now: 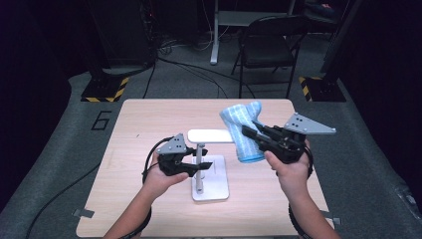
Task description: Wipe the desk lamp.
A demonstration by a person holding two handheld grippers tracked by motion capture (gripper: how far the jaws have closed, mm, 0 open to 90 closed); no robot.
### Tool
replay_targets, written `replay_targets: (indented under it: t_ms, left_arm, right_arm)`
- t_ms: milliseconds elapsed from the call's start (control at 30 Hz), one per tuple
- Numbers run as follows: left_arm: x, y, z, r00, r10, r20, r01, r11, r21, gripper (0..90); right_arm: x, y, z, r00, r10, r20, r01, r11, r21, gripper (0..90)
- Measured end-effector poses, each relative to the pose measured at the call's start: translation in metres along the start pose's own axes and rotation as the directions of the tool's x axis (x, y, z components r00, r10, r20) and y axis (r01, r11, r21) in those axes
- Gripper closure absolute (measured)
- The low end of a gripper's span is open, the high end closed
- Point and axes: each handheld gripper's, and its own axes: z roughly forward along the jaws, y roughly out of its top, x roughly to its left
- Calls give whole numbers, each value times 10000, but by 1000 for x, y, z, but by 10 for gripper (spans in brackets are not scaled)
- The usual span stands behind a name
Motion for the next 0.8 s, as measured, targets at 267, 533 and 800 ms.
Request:
replay_targets:
  t_ms: [267, 533, 800]
  left_arm:
    - [-2, 0, 0, 9999, 50, -100, -49, 10000, 74, 519]
    - [-1, 0, 0, 10000, 57, -35, -57, 10000, 63, 520]
    - [0, -3, -2, 10000, -28, -3, 28, 10000, -80, 518]
  right_arm:
    - [-5, 1, 2, 10000, -88, 41, 87, 9999, 127, 738]
    - [-45, -12, -37, 9915, 550, 1179, -569, 9983, 130, 737]
    - [-66, -19, -70, 9728, 1079, 2048, -1091, 9940, -56, 735]
